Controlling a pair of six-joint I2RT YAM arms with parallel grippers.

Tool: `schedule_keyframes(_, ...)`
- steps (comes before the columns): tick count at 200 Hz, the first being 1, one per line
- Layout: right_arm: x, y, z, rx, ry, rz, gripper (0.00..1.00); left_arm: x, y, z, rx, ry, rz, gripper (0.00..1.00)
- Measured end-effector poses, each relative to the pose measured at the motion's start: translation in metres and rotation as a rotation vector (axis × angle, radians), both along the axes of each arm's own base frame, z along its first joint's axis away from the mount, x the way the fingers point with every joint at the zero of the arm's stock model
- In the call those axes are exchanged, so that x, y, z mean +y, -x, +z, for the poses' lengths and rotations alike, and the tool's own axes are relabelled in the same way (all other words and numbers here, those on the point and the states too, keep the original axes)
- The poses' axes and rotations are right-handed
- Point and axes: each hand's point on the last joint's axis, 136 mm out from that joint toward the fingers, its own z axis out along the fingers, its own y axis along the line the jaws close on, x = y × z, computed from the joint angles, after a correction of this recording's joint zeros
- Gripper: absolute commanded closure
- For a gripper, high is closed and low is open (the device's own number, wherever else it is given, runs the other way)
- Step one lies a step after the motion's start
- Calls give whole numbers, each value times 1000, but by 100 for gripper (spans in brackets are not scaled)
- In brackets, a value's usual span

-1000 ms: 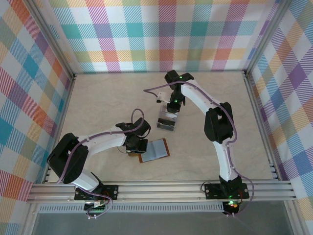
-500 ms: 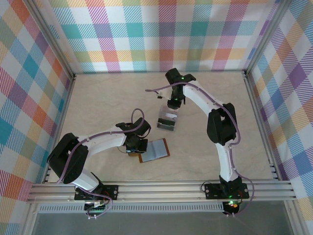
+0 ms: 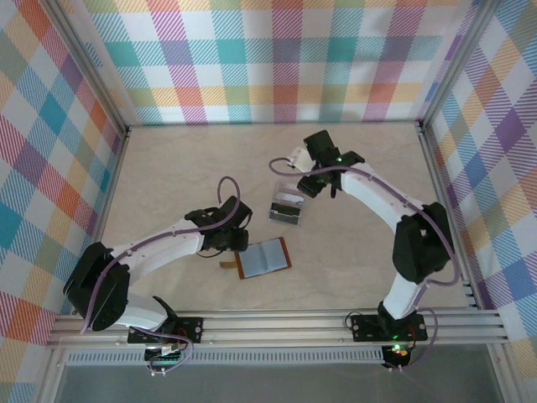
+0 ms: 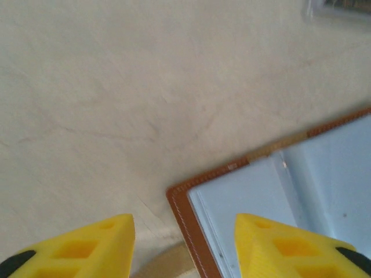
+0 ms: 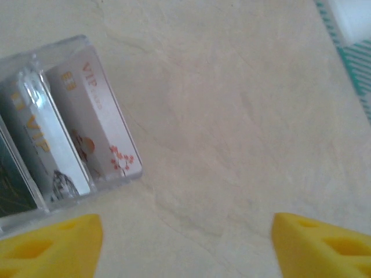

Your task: Take the credit cards out of the card holder

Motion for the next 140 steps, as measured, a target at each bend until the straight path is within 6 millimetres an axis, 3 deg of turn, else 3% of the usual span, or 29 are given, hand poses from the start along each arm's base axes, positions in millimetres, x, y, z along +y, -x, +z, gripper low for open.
schedule_keyframes(11, -8, 6, -1, -16, -24, -37, 5, 9, -9, 5, -39, -13, 15, 25)
schedule_keyframes(16, -11, 9, -3, -22, -33, -47, 3, 14, -13, 6, -54, -19, 33, 4)
schedule_keyframes(19, -14, 10, -3, -24, -41, -59, 2, 18, -16, 8, -65, -26, 40, 1)
schedule_keyframes(77, -81, 22, -25, -62, -196, -335, 0, 85, -56, 13, -191, -91, 216, 0)
schedule_keyframes(140, -167, 25, -78, -126, -353, -697, 0, 192, -97, 26, -373, -190, 520, 2)
